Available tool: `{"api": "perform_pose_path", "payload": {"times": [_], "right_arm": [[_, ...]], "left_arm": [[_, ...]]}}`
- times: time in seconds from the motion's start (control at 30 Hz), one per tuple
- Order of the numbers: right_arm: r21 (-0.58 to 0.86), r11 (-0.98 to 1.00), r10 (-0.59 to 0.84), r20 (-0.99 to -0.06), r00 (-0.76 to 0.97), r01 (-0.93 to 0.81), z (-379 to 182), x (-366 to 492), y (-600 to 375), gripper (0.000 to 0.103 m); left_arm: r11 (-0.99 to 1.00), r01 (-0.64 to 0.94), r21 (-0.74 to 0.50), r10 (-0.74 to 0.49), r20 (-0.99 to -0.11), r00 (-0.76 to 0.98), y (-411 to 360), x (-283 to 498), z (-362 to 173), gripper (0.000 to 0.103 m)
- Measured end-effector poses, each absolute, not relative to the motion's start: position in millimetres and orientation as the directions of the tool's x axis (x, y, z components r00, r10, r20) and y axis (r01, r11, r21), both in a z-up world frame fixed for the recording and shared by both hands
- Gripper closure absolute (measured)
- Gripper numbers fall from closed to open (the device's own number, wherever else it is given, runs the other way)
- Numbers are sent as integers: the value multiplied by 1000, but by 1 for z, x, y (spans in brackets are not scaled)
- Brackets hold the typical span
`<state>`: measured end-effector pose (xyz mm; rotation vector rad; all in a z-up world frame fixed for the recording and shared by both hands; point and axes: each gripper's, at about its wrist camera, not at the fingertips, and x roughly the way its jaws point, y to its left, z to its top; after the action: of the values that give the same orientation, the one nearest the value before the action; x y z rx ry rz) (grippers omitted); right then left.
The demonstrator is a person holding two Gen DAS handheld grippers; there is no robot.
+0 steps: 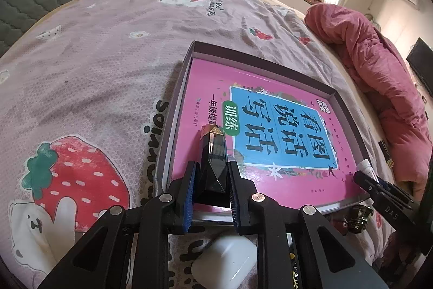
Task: Organize rigid objects
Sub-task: 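Carry the black object with left tool over the tray while right carries bottle, then lower the bottle into the tray and open right tool while left lowers black object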
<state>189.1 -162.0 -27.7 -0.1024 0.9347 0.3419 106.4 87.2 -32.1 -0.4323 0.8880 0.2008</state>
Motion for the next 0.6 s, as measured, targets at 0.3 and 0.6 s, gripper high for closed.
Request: {"api": "perform_pose_path", "payload": {"times": [0.3,0.6], "right_arm": [[55,941,229,-829,510,-334,-30,199,-156,76],[1,935,183,-859,478,-355,-31,200,-147,76]], "left_arm": [[903,-344,-257,10,-788,615,86,104,-32,81],[907,-342,-245,15,-794,607,85,104,-33,80]]}}
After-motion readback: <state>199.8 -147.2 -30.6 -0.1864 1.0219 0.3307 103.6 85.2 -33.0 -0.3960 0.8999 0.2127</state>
